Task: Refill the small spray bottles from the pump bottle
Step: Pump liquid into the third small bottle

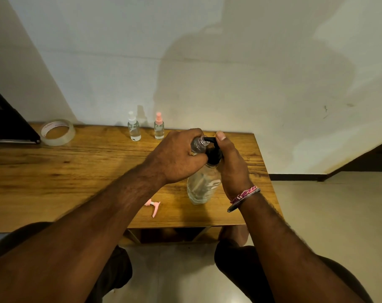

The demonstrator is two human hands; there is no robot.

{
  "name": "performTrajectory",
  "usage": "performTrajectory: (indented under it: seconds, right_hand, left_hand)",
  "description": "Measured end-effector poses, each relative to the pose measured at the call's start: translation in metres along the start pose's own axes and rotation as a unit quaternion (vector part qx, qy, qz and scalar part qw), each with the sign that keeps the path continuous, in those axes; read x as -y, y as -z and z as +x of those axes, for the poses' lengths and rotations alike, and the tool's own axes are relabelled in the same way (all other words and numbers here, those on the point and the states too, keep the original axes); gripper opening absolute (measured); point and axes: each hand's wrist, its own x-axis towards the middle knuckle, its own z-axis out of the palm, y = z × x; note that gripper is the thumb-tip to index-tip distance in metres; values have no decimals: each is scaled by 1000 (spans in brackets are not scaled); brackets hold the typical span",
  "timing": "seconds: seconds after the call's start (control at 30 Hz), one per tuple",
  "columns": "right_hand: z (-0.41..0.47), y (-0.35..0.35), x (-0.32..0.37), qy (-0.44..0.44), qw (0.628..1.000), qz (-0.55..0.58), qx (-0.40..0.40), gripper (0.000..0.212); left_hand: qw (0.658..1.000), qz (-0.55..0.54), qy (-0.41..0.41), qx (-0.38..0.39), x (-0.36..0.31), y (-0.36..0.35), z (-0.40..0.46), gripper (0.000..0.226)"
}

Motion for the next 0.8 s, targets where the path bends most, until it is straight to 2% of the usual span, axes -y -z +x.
performTrajectory:
  seconds: [0.13,0.2,0.33,0.43,0.67,0.8]
  right_hand:
    - [0,2,0,2,1000,7,20,67]
    - [0,2,-1,9,999,12,33,71]
    - [2,2,-5,10,999,22,26,64]
    - [2,2,-6,8,1000,16,10,50]
    - [1,-4,-8,-5,999,22,-37,42]
    - [3,-3,-9,0,999,26,-36,38]
  left_hand:
    - [1000,-3,3,-2,1,1,0,28]
    - [1000,-2,4,0,0,1,0,27]
    - [1000,-4,0,-1,0,0,-1,30]
    - [1000,-6,0,-5,0,-1,-1,30]
    - [1000,-12,5,-3,1,-1,1,25]
    - [1000,-3,5,0,2,-1,0,25]
